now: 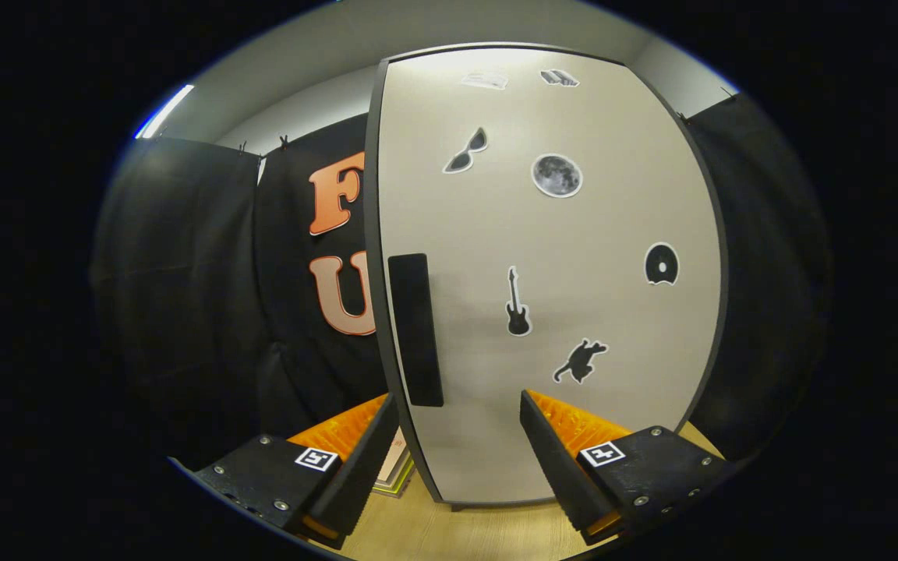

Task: Open the shoe cabinet door, grab the shoes and put them into the shoe cabinet, then close the shoe cabinet door.

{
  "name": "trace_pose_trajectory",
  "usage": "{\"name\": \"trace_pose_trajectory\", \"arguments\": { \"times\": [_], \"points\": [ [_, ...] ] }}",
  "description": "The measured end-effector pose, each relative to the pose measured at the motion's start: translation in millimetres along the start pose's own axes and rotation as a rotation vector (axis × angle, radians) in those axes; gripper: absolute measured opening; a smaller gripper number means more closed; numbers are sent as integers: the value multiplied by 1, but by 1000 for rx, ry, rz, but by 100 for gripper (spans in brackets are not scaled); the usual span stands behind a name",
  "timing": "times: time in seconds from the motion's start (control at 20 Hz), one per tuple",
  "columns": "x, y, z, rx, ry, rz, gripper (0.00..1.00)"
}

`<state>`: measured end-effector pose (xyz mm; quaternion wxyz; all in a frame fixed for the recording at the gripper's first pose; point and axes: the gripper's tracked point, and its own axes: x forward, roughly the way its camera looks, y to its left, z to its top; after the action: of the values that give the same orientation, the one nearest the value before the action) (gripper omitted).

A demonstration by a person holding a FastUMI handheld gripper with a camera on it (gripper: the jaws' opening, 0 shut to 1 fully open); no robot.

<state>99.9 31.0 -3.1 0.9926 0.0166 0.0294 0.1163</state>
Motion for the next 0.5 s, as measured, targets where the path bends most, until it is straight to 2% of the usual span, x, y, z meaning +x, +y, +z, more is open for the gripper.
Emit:
{"name": "trace_pose_trajectory", "arguments": {
  "times": [0.5],
  "points": [
    [-133,-39,26,-42,-54,-156,97]
  ]
}}
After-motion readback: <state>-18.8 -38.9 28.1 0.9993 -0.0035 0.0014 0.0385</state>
